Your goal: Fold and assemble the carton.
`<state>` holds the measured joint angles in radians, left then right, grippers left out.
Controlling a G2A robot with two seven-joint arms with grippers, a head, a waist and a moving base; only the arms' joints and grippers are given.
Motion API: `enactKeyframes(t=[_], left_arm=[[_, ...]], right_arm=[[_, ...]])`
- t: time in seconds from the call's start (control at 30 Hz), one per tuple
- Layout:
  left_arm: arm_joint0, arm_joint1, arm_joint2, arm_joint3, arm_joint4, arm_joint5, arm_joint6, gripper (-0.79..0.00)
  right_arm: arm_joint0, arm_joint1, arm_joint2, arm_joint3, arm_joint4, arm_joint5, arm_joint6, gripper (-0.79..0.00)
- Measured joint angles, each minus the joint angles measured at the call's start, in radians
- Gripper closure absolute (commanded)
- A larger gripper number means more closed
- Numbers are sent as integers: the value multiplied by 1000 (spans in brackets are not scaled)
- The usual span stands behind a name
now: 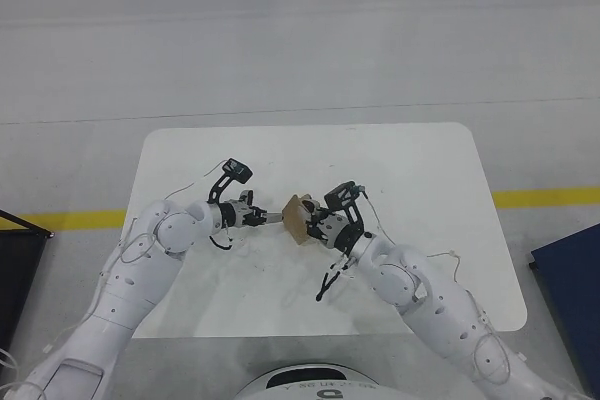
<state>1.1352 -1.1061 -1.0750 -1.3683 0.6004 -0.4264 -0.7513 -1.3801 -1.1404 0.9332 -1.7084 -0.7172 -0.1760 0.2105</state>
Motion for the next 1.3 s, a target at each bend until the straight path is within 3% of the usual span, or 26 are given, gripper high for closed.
enactKeyframes(t=[0.23,0.37,0.57,0.67,0.83,1.1,1.3], left_arm=[[6,6,-19,-7,-7,-4,-3,-785],[12,9,-25,-13,-5,-1,-2,-785],[8,10,-19,-14,-7,9,-15,-785],[-3,8,-12,-13,8,26,-16,-785],[-8,7,-4,-17,32,55,-5,-785],[5,16,-41,-35,66,96,23,-785],[37,25,-80,-61,81,117,49,-785]], right_arm=[[-31,23,101,34,114,-233,22,-785],[-60,39,174,69,121,-281,45,-785],[7,47,191,195,226,-499,161,-785],[64,40,161,267,229,-546,194,-785],[142,22,84,340,129,-525,216,-785],[227,8,-32,421,102,-728,343,-785],[251,12,-113,385,118,-839,451,-785]])
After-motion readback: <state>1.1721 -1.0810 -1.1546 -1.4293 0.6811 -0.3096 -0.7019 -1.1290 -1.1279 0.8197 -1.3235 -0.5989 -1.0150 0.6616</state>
